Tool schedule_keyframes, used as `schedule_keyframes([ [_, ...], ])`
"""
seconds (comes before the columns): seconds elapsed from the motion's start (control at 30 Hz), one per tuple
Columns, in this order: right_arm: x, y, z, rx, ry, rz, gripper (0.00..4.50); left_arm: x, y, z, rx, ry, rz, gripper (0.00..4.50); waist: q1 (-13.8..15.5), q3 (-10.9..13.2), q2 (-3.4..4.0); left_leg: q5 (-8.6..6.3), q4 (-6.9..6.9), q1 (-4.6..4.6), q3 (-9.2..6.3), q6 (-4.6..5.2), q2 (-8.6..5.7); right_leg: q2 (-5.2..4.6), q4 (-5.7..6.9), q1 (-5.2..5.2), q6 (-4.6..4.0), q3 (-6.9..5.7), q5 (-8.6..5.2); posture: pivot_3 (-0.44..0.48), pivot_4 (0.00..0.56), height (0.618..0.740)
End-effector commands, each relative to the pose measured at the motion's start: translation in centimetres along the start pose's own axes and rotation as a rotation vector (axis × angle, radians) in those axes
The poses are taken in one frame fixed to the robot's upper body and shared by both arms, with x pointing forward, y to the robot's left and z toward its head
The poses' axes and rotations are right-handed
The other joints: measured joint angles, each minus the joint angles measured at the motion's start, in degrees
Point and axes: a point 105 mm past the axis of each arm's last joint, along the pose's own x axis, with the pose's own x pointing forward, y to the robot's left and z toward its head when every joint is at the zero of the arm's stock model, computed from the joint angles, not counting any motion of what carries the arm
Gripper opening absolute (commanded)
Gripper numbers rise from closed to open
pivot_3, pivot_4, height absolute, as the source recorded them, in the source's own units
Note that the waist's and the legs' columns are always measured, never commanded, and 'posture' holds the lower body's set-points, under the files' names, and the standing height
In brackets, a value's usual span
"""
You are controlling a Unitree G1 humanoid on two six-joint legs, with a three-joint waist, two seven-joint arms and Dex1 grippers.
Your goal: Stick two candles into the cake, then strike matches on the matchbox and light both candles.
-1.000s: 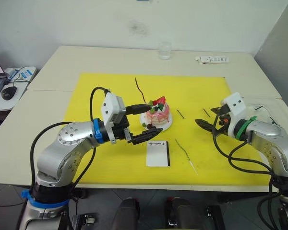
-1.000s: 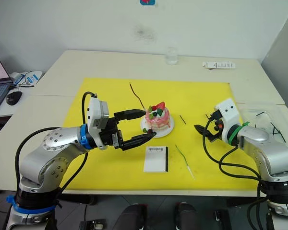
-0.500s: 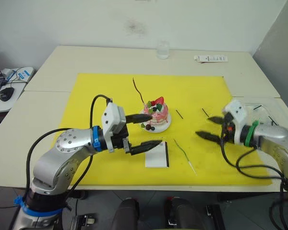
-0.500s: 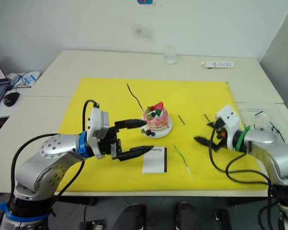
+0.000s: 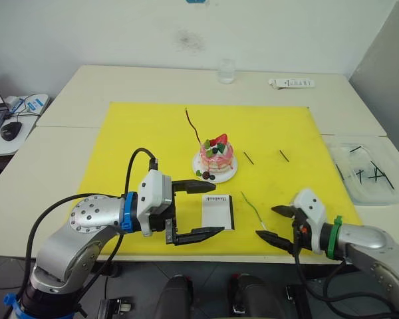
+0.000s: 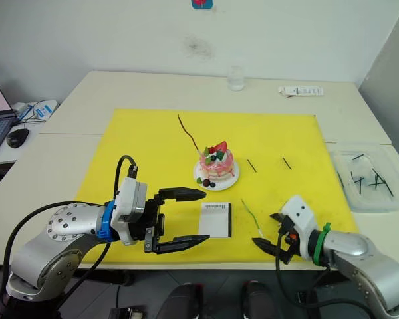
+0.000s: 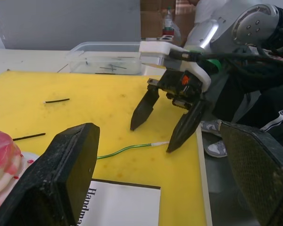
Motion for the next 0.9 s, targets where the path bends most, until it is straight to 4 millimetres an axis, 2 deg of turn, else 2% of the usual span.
schedule_keyframes([
  [0.03,0.3,0.0,0.2,-0.044,-0.02,-0.074,4.5,0.1,-0.4,0.7,0.035,-0.009,-0.013,4.48,0.0,-0.01,-0.02,0.0,-0.01,-0.01,-0.01,0.0,0.01,0.01,-0.01,0.0,0.0,0.0,0.0,0.0,0.15,0.74],
  [0.13,0.4,-0.6,-0.1,-0.064,-0.003,-0.117,3.86,0.2,-0.5,0.8,0.033,-0.009,-0.016,4.5,-0.06,-0.01,-0.02,0.0,-0.02,0.0,0.0,0.0,0.02,0.02,-0.01,-0.01,-0.01,0.01,-0.01,0.0,0.15,0.74],
  [0.27,0.0,-0.5,-0.8,-0.079,0.039,-0.117,2.42,0.1,-0.4,0.8,0.036,-0.004,-0.019,4.5,-0.01,-0.03,-0.03,0.0,0.01,0.01,-0.03,0.0,0.0,0.02,0.0,0.02,-0.01,-0.01,-0.01,0.0,0.15,0.74],
  [0.5,-0.1,-1.0,-0.1,-0.102,0.033,-0.12,0.04,0.5,-0.1,0.8,0.043,-0.016,-0.017,4.5,0.02,-0.05,-0.06,0.0,0.01,0.0,-0.03,0.0,-0.03,0.0,-0.02,0.05,-0.02,0.0,-0.01,0.0,0.15,0.74],
  [0.7,-0.8,-2.0,0.4,-0.135,0.063,-0.108,0.04,0.6,-0.2,0.7,0.042,-0.024,-0.016,4.5,0.02,-0.05,-0.06,0.0,0.0,0.0,-0.04,0.0,-0.03,0.01,-0.02,0.05,-0.02,-0.02,-0.01,0.0,0.15,0.74],
  [0.9,-3.0,-4.7,1.3,-0.218,0.088,-0.104,0.04,1.3,-0.1,0.5,0.048,-0.043,-0.017,4.5,0.1,-0.05,-0.06,0.0,0.03,-0.02,-0.02,0.0,-0.1,-0.01,-0.05,0.06,-0.02,0.0,-0.01,0.0,0.15,0.74],
])
